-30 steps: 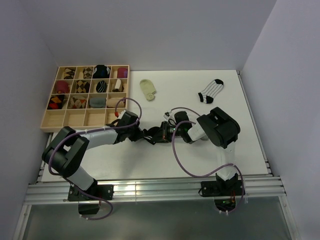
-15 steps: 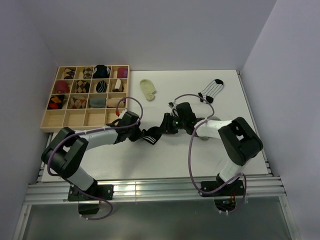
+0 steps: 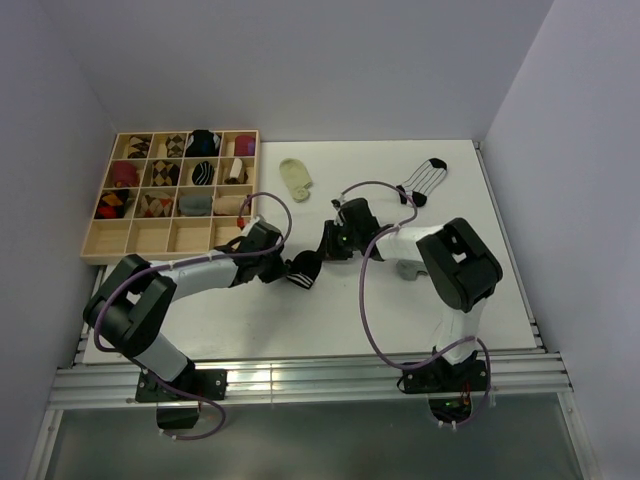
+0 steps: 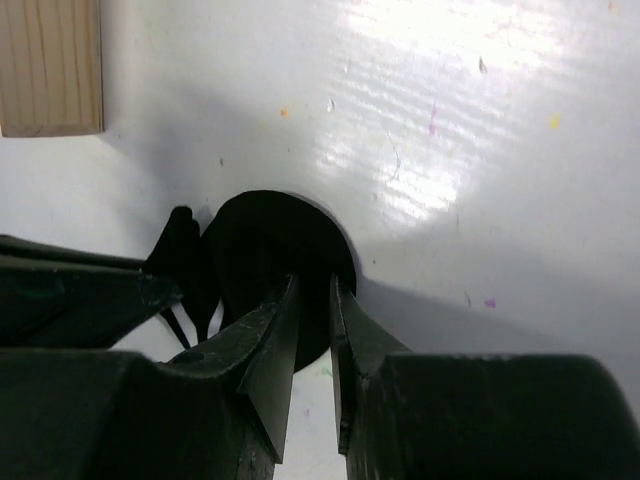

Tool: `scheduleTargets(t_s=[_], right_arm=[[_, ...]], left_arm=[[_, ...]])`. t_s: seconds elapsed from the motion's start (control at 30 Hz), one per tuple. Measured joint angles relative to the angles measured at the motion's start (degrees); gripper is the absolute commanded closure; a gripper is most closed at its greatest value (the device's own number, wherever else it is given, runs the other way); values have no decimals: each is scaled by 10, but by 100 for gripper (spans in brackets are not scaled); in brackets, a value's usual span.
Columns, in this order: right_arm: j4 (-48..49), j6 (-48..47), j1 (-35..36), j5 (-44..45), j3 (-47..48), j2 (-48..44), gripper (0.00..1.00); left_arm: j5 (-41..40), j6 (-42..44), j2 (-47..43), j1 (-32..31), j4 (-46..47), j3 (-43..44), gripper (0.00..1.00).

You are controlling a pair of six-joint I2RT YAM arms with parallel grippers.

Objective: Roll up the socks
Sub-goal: Roll the sock at the center of the board.

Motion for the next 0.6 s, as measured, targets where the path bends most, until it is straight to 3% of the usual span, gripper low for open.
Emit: scheduleTargets(t_s=[0.2,0.4,0.6], right_arm=[[-4,-14,0,12,17,10,74],[2,-58,18,64,-40,-63,58],[28,-146,130,170,-84,-187,51]], left_arm=[[-8,15,0,-5,-18,10,96],[-14,20,3,-6,-47,30,96],[-18,31,24,-7,-78,59,96]])
